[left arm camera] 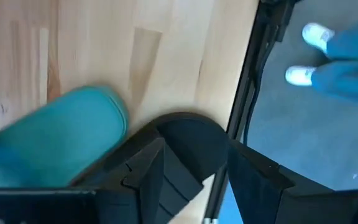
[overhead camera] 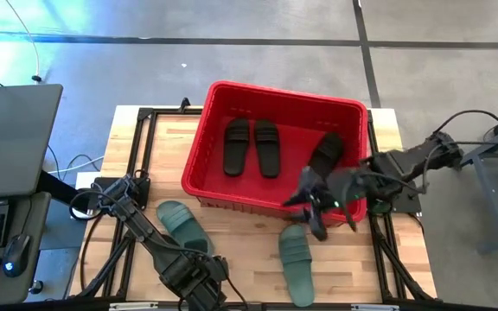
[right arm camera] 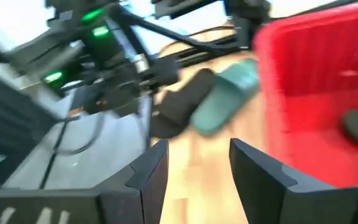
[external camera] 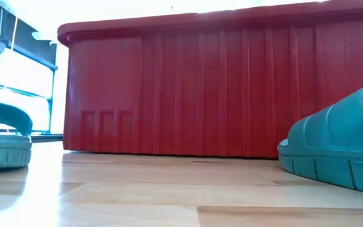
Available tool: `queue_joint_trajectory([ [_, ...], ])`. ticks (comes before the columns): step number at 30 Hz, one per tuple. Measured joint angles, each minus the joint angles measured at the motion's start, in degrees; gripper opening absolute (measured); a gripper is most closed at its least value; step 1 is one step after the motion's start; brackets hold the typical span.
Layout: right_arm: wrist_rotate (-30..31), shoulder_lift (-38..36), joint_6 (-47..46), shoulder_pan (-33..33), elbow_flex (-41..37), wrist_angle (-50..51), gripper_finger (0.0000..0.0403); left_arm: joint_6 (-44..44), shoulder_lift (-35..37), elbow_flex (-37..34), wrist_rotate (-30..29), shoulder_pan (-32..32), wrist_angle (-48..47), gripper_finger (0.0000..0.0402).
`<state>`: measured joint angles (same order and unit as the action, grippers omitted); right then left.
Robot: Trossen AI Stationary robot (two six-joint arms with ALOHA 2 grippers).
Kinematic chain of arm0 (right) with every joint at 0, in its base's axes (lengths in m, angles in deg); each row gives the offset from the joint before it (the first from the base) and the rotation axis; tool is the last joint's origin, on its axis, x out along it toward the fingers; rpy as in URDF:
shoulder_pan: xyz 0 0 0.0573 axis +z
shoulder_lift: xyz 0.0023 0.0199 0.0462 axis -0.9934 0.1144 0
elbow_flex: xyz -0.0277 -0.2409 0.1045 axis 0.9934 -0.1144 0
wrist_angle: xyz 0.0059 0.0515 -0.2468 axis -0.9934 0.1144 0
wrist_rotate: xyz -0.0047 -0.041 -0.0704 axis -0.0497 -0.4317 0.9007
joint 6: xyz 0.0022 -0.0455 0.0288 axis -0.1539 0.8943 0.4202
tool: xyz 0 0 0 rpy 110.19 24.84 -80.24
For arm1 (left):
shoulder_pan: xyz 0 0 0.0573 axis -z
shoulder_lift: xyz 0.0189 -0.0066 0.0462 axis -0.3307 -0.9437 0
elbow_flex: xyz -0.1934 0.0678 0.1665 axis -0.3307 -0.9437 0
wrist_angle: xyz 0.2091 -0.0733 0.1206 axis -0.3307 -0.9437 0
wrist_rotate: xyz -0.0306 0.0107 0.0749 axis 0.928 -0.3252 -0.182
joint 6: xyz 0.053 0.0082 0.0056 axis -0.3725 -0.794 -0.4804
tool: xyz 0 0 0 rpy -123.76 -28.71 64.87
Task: Pick and place slides into bin
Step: Put the black slide into the red bin
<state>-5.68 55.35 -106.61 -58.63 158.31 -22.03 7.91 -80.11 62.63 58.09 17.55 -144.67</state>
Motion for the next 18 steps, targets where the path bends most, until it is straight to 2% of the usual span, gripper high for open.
queue_joint_trajectory([
  [3, 2.09, 0.52, -0.26, 4.06, -0.46, -1.19, 0.0156, 4.23, -0.78, 0.09, -0.38, 1.25, -0.09, 0.0156],
  [8, 7.45, 3.13, 0.11, 9.17, -0.69, 2.35, 0.0158, 9.94, -3.74, 0.04, 1.18, 4.45, -3.77, 0.0156],
  [14, 8.64, 6.92, 0.18, 10.53, -0.78, 5.11, 0.0157, 9.81, -8.04, -0.02, 9.12, 6.94, -6.18, 0.0156],
  [18, 8.44, 8.88, 0.11, 10.49, -0.76, 5.95, 0.0163, 10.23, -10.19, -0.05, 9.74, 7.78, -5.49, 0.0156],
])
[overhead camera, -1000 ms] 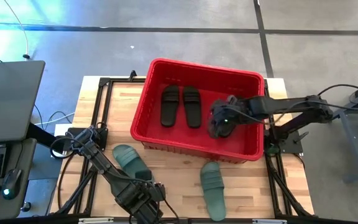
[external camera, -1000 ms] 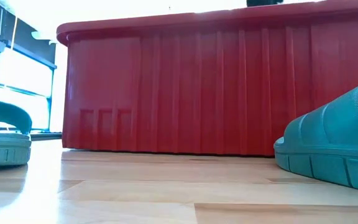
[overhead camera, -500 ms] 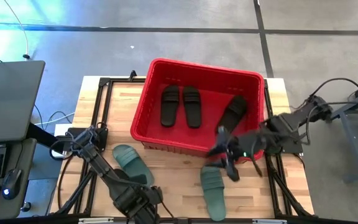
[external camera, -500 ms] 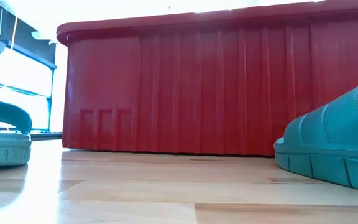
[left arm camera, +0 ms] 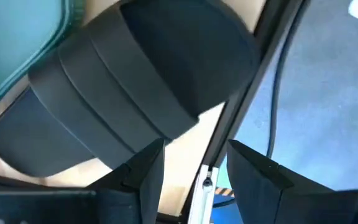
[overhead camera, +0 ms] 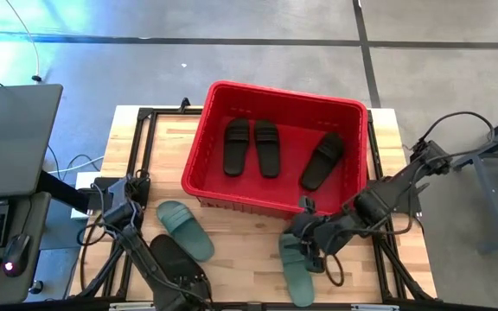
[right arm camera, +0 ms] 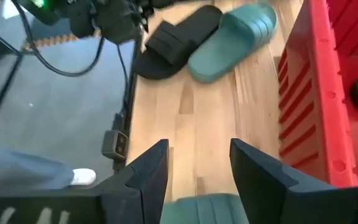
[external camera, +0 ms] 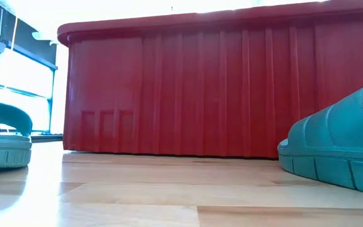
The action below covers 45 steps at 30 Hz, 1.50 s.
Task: Pick and place slides into bin
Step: Put the black slide into the red bin
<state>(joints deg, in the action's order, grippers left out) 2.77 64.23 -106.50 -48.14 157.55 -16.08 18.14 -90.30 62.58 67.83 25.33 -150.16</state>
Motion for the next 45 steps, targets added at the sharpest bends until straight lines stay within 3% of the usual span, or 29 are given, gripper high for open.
queue_joint_trajectory([
  [19, -1.65, 2.94, -0.11, -0.02, 0.00, 0.20, 0.0162, 11.94, -1.91, 0.06, -3.02, 0.06, 4.66, 0.0156],
  [24, -1.55, 2.96, -0.04, -0.04, 0.00, 0.26, 0.0156, 12.69, -5.16, 0.05, 0.56, 0.00, 4.83, 0.0156],
  [33, -1.63, 2.96, 0.07, -0.04, 0.02, 0.88, 0.0155, 17.57, -5.83, 0.70, 1.20, 0.04, -5.00, 0.0156],
  [45, -1.67, 2.96, 0.07, -0.04, 0.02, 1.14, 0.0156, 20.44, -5.76, 1.17, -0.60, 0.00, -4.63, 0.0156],
])
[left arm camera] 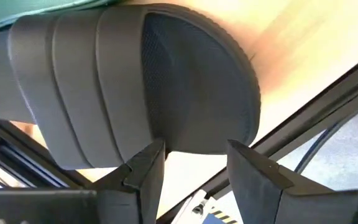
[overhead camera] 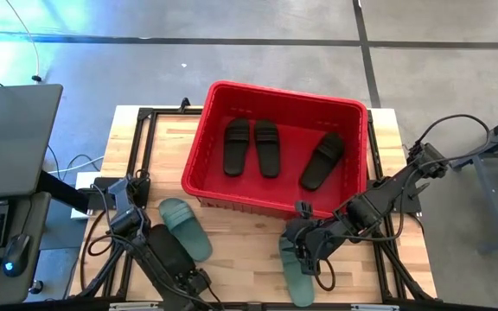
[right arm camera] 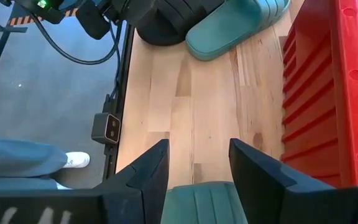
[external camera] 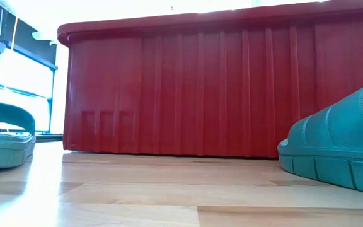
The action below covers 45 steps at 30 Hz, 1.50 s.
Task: Pick and place slides into bin
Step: Put the black slide into the red bin, then put the green slide into the red bin
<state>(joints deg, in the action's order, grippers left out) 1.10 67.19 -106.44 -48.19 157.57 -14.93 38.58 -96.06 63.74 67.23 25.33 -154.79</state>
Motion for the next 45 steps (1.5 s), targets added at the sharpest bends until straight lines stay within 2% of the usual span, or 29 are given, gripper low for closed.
queue_joint_trajectory([
  [8, 0.00, 0.00, 0.00, 0.00, 0.00, -0.02, 0.0150, 1.68, 0.00, 0.15, -3.36, 0.00, 0.02, 0.0151],
  [15, 0.00, 0.00, 0.00, 0.00, 0.00, -0.04, 0.0152, 1.21, 0.00, 0.17, -3.70, -0.05, 0.05, 0.0106],
  [19, 0.00, 0.00, 0.00, 0.00, 0.00, -0.04, 0.0154, -3.17, 0.00, 1.69, -4.39, -0.04, 0.06, 0.0085],
  [23, 0.00, 0.00, -0.25, 0.00, 0.00, -0.04, 0.0154, -11.33, 0.00, 5.51, -4.83, -0.04, 0.05, 0.0080],
  [29, -0.02, 0.00, -0.66, 0.00, 0.00, -0.07, 0.0156, -17.87, 0.09, 12.74, -12.86, -0.29, 0.16, 0.0114],
  [32, -0.09, 0.00, -3.57, 0.04, 0.00, -0.07, 0.0152, -19.83, 0.19, 14.61, -14.07, -0.98, 0.08, 0.0140],
  [39, -6.41, 0.00, -7.93, 1.20, 0.04, 0.02, 0.0145, -25.76, 3.70, 13.76, -15.40, -2.70, 0.04, 0.0194],
  [45, -7.48, 0.43, -7.96, 7.21, 0.09, -0.08, 0.0153, -28.81, 11.34, 9.84, -19.70, -3.39, 0.07, 0.0211],
])
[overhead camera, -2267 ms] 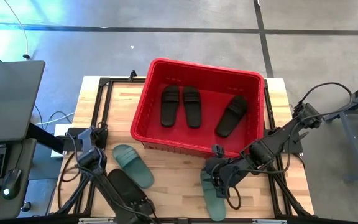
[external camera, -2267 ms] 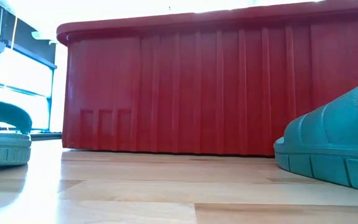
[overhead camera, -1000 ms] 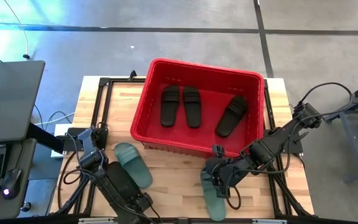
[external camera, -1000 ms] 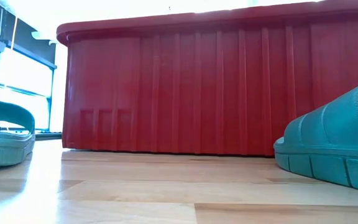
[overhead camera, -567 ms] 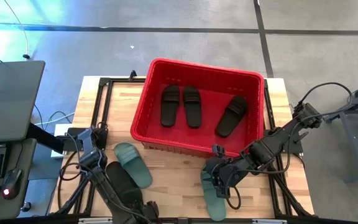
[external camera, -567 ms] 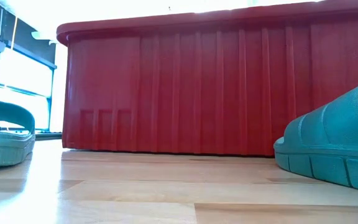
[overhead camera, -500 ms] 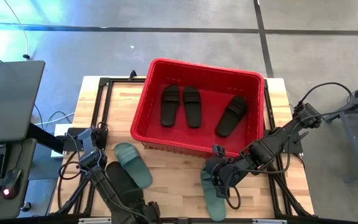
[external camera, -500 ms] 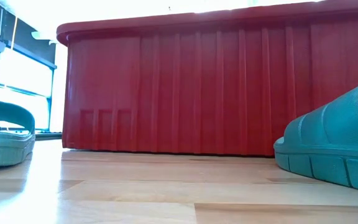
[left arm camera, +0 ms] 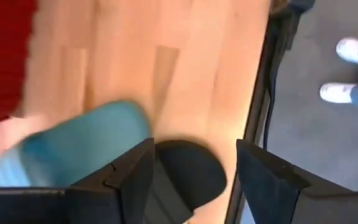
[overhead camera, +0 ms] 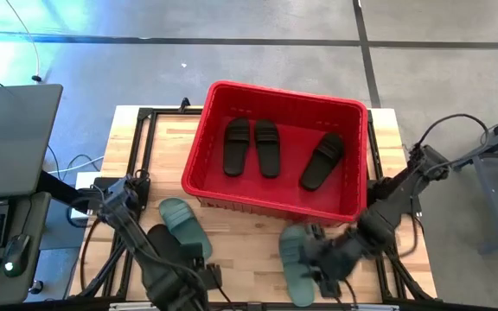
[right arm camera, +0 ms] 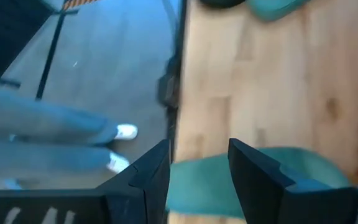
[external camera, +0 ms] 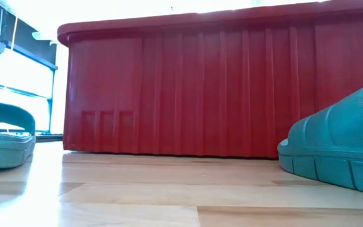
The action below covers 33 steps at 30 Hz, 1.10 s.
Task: Pick and place slides into bin
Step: Put the green slide into the red bin
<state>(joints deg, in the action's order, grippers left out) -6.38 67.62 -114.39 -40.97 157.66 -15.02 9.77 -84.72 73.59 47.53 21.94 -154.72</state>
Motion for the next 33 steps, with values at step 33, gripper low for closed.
queue_joint_trajectory([
  [33, 26.83, 31.15, -5.35, 2.76, 0.13, 17.14, 0.0159, -12.14, 22.14, -12.80, -8.33, -10.08, -0.02, 0.0205],
])
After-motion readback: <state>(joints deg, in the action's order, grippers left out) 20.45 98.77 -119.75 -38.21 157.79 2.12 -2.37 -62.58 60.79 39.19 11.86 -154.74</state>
